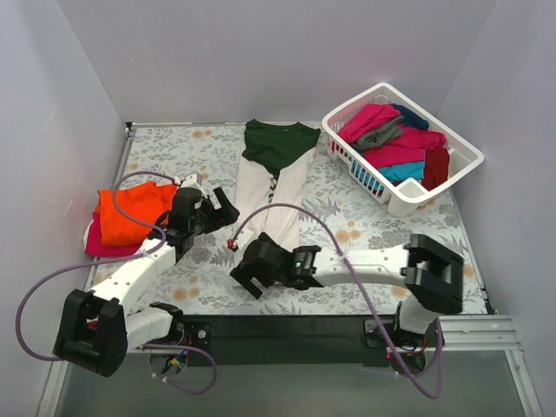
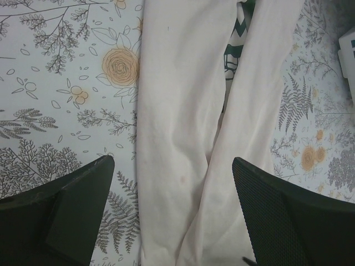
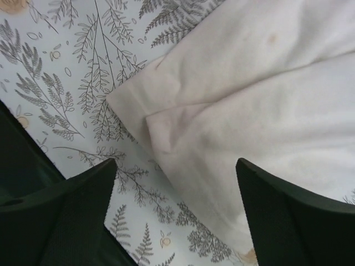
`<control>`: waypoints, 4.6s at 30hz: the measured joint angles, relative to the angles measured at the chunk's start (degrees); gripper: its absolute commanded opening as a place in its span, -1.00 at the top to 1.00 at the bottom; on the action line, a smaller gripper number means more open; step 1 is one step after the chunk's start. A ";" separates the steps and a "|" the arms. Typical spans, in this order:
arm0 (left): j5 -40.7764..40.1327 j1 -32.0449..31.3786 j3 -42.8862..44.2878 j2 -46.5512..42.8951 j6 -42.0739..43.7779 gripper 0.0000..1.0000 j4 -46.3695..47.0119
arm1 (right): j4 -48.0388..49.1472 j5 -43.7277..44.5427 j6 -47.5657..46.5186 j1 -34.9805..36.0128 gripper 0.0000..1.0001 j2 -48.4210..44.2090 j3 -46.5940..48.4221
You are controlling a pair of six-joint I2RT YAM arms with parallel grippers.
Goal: Fold and stack the t-shirts
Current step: Fold the tshirt
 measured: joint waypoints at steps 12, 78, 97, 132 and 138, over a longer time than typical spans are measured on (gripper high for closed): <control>-2.80 -6.38 -10.71 -8.90 -3.93 -0.63 0.31 | 4.33 7.41 9.14 -6.21 -0.67 -35.69 -21.22; -19.10 -40.74 -18.38 -9.18 -38.45 0.54 -7.15 | 14.69 -4.96 23.85 -13.99 0.63 -27.47 -38.29; -13.57 -46.80 -17.20 -8.59 -35.28 1.00 -9.42 | 2.08 -13.57 20.22 -13.57 0.97 -32.35 -36.94; -25.99 -61.13 -12.85 -22.18 -38.18 1.00 -12.00 | -20.65 -8.94 18.73 -7.37 0.97 -41.70 -22.01; -25.14 -45.46 -11.28 -17.66 -27.26 1.00 -5.62 | -16.13 -5.16 13.25 -17.51 0.97 -38.29 -20.11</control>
